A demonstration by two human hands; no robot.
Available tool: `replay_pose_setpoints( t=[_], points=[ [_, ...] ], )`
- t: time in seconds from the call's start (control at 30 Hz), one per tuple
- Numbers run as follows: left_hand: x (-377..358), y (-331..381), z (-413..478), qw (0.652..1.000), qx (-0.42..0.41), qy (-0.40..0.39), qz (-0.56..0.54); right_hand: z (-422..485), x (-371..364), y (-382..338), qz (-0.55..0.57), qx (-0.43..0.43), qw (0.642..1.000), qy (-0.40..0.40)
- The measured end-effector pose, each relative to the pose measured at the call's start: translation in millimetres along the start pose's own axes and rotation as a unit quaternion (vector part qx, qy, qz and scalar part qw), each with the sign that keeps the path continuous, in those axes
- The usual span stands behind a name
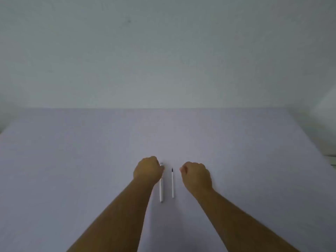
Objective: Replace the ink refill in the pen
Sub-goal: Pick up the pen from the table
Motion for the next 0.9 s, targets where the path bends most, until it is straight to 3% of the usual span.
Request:
replay_pose_setpoints(
  t=[0.17, 0.37, 0.5, 0.63, 0.9],
  points=[
    [-41.9, -19.2, 4.1, 0.993, 0.059, -0.057, -0.081, 3.3, -20.2, 6.7, 0.026, -0.007, 1.0, -0.003],
    [-44.5, -23.2, 6.7, 0.988, 0.064, -0.04, -0.136, 8.3, -27.5, 3.8, 0.059, 0.004, 0.998, -0.003],
    [-31.4, -18.5, -0.9, 0.984, 0.015, -0.016, -0.179, 12.2, -21.1, -10.9, 0.206, -0.003, 0.978, -0.037],
    [-20.5, -5.1, -12.7, 0.973, -0.072, -0.011, -0.219, 15.0, -10.8, -18.3, 0.366, -0.075, 0.926, -0.058],
    [-13.4, 7.4, -26.5, 0.961, -0.102, -0.085, -0.243, 13.5, 10.7, -24.4, 0.427, -0.08, 0.895, -0.1]
  ],
)
Point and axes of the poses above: each hand's wrist, its own z-axis towards the middle knuckle, its own x-axis out of the back of the hand, y = z × x, the point moved 5 cm from there along z, towards the middle knuckle, and after that the axes turned 9 degrees about -y, right-handed, at the moved point
